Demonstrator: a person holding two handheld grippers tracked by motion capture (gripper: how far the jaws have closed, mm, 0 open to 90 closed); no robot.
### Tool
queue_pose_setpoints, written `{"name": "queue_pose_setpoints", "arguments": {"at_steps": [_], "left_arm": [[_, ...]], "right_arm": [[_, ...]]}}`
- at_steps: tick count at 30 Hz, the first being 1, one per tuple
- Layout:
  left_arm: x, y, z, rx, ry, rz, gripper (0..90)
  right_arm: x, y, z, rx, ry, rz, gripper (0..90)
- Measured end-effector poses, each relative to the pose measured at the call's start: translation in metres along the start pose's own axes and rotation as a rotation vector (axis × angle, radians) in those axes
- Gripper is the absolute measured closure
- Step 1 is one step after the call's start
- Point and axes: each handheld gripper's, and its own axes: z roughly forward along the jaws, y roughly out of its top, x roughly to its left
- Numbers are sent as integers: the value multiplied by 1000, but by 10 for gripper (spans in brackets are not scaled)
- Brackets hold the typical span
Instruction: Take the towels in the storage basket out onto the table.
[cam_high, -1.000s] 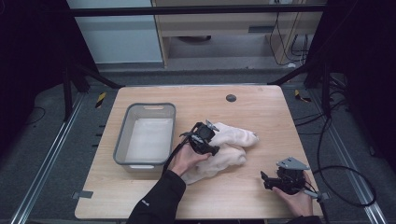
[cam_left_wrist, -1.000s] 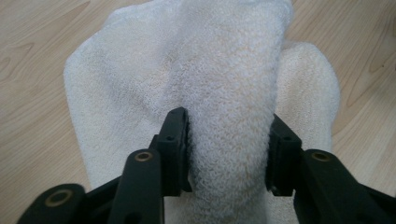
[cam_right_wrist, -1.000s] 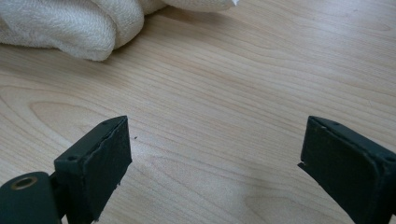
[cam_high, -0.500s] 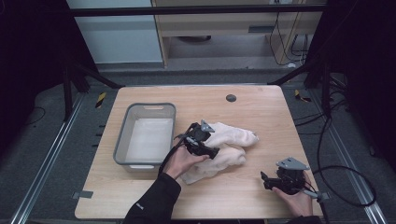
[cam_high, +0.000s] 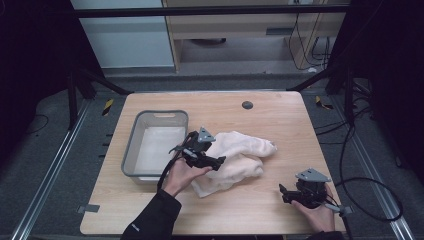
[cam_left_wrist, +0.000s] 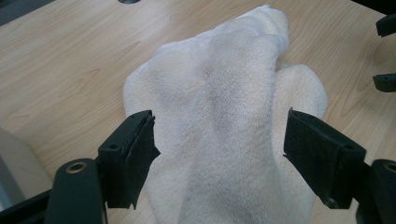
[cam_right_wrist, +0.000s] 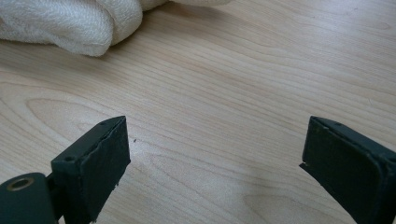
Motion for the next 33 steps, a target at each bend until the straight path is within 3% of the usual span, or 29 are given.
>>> {"name": "queue_pose_setpoints", "arguments": {"at_steps": [9, 20, 33], "left_arm": [[10, -16, -31, -50, 29, -10, 245], [27, -46, -64, -94, 83, -51, 252], [51, -89, -98, -163, 171, -135, 271]], "right_arm": [[0, 0, 0, 3, -2, 1, 72], [1, -1, 0, 8, -3, 4, 69], [0, -1, 0, 17, -6, -2, 61]]}}
